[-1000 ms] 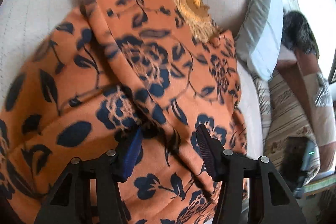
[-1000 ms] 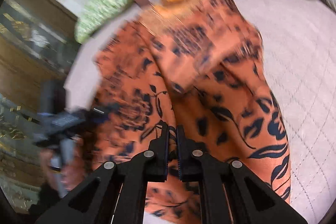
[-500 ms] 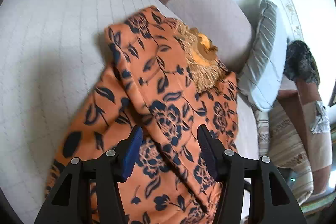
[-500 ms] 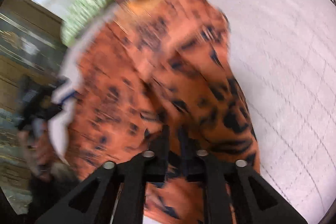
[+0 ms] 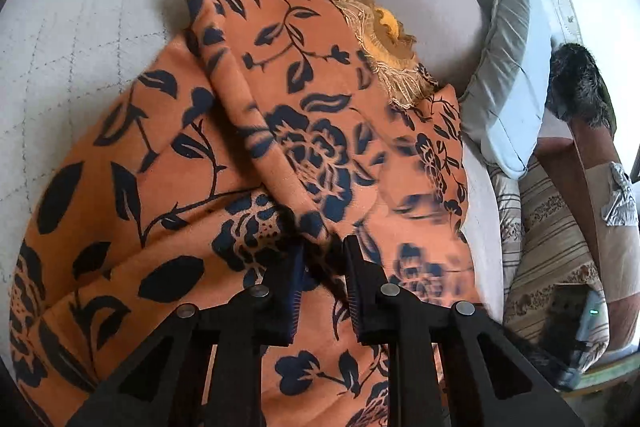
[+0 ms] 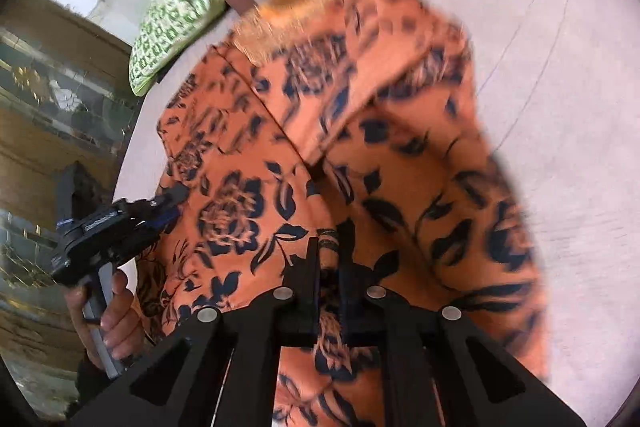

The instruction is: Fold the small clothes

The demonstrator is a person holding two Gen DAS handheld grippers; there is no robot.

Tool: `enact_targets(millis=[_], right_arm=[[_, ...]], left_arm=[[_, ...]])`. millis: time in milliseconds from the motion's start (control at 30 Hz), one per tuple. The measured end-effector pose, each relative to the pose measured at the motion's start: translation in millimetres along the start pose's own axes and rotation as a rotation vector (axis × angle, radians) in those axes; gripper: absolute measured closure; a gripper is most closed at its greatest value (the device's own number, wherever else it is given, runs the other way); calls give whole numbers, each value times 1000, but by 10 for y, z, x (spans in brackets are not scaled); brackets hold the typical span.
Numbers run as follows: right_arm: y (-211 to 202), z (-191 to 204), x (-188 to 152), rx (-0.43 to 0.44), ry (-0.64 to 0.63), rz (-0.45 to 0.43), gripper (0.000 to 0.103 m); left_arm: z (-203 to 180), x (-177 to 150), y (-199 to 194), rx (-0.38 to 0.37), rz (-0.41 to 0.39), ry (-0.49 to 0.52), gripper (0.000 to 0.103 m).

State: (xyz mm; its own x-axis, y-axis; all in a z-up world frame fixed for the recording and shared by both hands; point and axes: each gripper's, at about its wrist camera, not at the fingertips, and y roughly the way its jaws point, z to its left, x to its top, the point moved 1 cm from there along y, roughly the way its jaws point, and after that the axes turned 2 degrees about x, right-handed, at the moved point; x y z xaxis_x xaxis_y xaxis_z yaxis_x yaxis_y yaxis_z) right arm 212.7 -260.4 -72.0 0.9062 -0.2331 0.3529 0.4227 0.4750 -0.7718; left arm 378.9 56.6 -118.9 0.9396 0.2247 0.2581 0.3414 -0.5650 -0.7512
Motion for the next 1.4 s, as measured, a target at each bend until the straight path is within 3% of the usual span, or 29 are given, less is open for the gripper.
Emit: enact_targets(millis=[100, 200, 267, 300, 333, 367, 400, 533, 633, 767, 800, 867, 933, 1000, 1100, 1200, 1233, 1267, 1333, 1400], right_arm=[[-65, 19, 9, -147, -65, -11, 97], [354, -89, -57, -165, -49, 107, 92], [298, -30, -24, -143, -52, 84, 89], [142, 54, 30, -121, -81, 28, 85], [20, 112, 63, -101, -89, -15, 64], [-99, 156, 113, -74, -88, -56, 35], [-205, 205, 179, -32, -87, -93, 27], [-213, 462, 627, 160, -95, -103, 26], [183, 768, 1111, 205, -142, -40, 27], [908, 1099, 1770, 196, -123, 58, 29], [1095, 1186, 1914, 182, -131, 76, 29], [1483, 1332, 2175, 143, -129, 120, 34], [1809, 1470, 2344, 121, -132, 142, 41], [2144, 1635, 2538, 55, -153, 151, 43], [2552, 1706, 2705, -33, -149, 160, 50], [2808, 1758, 2722, -79, -176, 199, 66], [2829, 1788, 2684, -117, -201, 213, 93], [2799, 1828, 2681, -113, -204, 198, 98], [2612, 1929, 2708, -51, -204, 134, 98], [2531, 2021, 2691, -59, -212, 91, 103]], left_arm=[[6, 21, 29, 23, -5, 2, 81], [58, 79, -55, 7, -29, -29, 77], [86, 158, -186, -20, -31, -61, 76], [102, 219, -284, -42, -49, -69, 71], [127, 280, -367, -49, -70, -73, 62], [166, 382, -445, -32, -94, -89, 59], [201, 485, -479, -17, -104, -103, 58], [435, 941, -423, 21, -109, -178, 58], [689, 1154, -350, 54, -123, -261, 58], [979, 1218, -266, -50, -121, -398, 58], [992, 1245, -219, -85, -110, -400, 58], [952, 1295, -125, -76, -71, -353, 59], [943, 1301, -116, -108, -75, -373, 67], [954, 1340, -110, -150, -67, -378, 81], [1074, 1326, -192, -105, -93, -382, 94], [1069, 1338, -356, -82, -125, -345, 98], [1046, 1332, -436, -79, -147, -331, 98], [1002, 1336, -537, -72, -182, -320, 98], [1012, 1363, -709, -57, -239, -320, 98], [1066, 1387, -793, 46, -286, -309, 97]])
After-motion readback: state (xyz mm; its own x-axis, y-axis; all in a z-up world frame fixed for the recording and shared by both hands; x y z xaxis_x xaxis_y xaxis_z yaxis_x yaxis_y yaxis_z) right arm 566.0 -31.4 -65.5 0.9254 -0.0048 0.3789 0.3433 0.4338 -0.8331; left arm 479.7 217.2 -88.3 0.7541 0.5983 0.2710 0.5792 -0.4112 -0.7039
